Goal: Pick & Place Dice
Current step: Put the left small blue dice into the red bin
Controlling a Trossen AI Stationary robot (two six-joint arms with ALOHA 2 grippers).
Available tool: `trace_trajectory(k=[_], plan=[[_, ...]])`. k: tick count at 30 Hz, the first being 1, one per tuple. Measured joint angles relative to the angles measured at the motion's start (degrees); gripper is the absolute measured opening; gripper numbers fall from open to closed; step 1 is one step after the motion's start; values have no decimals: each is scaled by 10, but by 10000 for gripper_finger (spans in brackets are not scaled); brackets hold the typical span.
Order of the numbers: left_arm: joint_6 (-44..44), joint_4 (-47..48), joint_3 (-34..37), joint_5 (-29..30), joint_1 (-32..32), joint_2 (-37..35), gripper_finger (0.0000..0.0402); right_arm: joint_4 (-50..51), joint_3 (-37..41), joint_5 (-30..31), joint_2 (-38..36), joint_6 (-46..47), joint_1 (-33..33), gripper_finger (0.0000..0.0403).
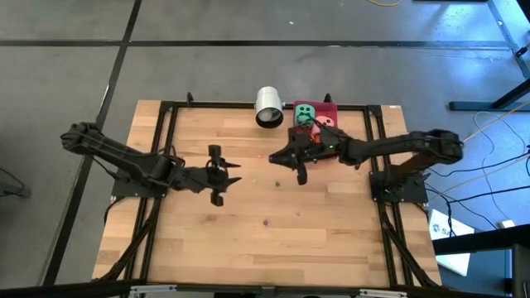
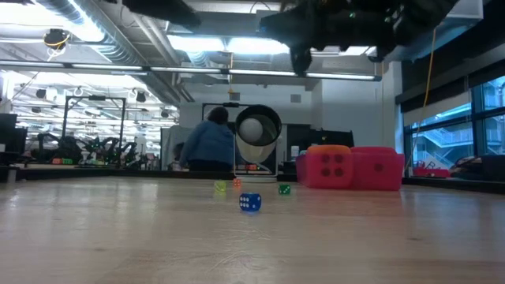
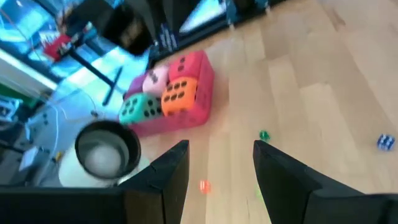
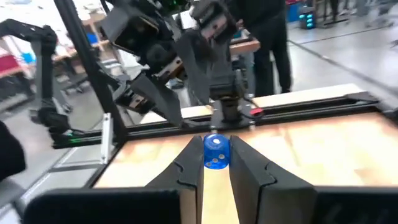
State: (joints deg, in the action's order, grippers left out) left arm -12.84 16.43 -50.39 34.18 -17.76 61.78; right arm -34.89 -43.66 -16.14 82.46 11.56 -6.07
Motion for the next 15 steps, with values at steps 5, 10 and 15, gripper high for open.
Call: trace_trajectory(k=[5, 10, 15], plan=[[17, 8, 26, -36, 18, -18, 171, 108, 0, 60, -75, -43, 2, 51], [49, -1, 74, -70, 38, -65, 171, 227, 0, 160, -151, -81, 18, 51], [70, -27, 135, -74, 49, -134, 171, 300, 0, 214, -201, -93, 42, 51]])
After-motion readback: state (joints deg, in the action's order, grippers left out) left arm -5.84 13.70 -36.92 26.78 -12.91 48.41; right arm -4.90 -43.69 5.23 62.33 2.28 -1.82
